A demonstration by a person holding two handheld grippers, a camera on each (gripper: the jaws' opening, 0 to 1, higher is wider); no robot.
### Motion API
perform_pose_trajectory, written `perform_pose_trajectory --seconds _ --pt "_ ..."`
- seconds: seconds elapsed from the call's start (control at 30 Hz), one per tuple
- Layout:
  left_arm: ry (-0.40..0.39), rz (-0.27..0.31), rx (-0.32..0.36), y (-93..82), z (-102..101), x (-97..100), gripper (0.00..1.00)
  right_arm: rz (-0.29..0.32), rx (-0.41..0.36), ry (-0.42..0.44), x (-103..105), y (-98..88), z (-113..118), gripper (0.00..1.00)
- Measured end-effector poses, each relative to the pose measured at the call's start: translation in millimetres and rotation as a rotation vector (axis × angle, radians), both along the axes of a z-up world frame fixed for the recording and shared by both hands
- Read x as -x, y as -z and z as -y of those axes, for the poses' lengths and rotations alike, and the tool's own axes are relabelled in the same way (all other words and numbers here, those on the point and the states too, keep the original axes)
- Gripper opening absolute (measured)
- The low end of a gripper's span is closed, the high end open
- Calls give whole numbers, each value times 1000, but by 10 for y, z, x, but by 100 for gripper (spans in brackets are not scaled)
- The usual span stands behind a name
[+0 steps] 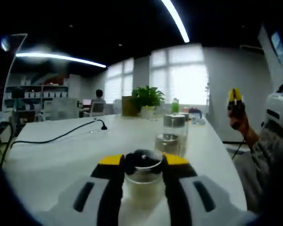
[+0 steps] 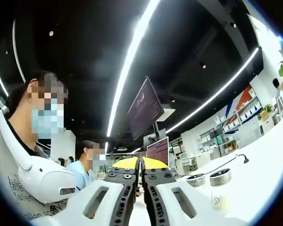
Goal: Rotate the seasoning bottle until the label or dispensing opening points toward the visible target arrow and the bottle remains upright within the marked orientation range
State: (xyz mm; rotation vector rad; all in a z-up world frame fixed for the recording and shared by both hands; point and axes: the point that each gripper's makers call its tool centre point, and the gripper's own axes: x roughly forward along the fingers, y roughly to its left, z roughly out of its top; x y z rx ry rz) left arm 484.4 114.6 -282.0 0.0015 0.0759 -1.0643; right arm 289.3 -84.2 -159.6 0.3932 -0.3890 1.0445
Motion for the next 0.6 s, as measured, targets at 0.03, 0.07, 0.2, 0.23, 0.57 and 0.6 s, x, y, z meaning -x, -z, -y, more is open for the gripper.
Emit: perform_pose_trajectory --seconds 0.03,0.07,0.2,0.23,0.57,0.6 --pt "-12 -2 -15 5 -16 -4 33 1 0 1 1 -2 -2 0" --pt "-26 -21 -27 20 -21 2 33 4 -1 4 1 -7 -3 0" --pt "-57 -66 -43 59 -81 -12 41 24 -15 17 -7 -36 4 0" --pt "-89 -56 -38 53 -110 -43 47 30 -13 22 -4 -40 -2 0" --pt "-171 16 8 -111 -87 -26 50 28 -5 70 -76 -18 110 0" --pt "-175 10 15 -127 -83 -32 47 24 -7 80 -97 -13 121 0"
